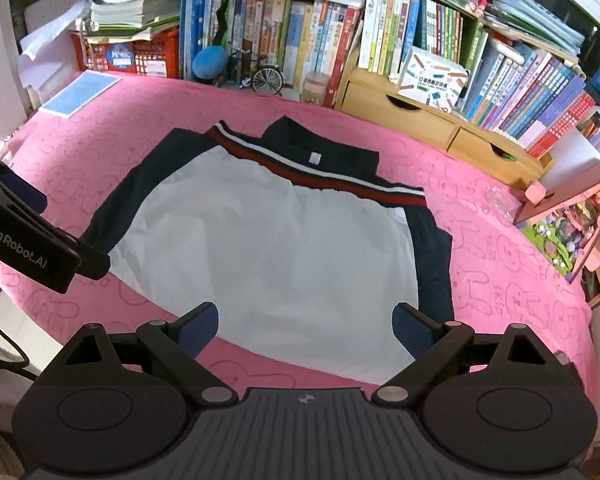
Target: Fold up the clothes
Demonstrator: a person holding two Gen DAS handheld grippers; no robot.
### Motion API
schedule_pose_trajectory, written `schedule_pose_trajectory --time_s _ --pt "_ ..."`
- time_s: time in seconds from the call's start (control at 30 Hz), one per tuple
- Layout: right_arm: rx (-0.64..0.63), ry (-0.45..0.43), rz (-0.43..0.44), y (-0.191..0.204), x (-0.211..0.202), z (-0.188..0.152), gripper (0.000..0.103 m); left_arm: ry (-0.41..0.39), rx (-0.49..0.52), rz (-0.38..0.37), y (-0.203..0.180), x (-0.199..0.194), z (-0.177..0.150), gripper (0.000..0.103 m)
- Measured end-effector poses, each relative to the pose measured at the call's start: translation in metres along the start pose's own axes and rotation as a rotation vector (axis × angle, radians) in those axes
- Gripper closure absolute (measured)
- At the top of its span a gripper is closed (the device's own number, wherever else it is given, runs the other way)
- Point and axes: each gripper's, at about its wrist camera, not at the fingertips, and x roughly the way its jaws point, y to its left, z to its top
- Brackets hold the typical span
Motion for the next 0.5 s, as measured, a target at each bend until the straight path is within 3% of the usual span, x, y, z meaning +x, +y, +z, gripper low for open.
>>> schedule_pose_trajectory --time_s 0.5 --pt "0.017 0.022 -0.008 0.0053 -0.0014 -0.001 0.008 0.014 0.002 -0.007 0.0009 0.0018 -0.0029 0.009"
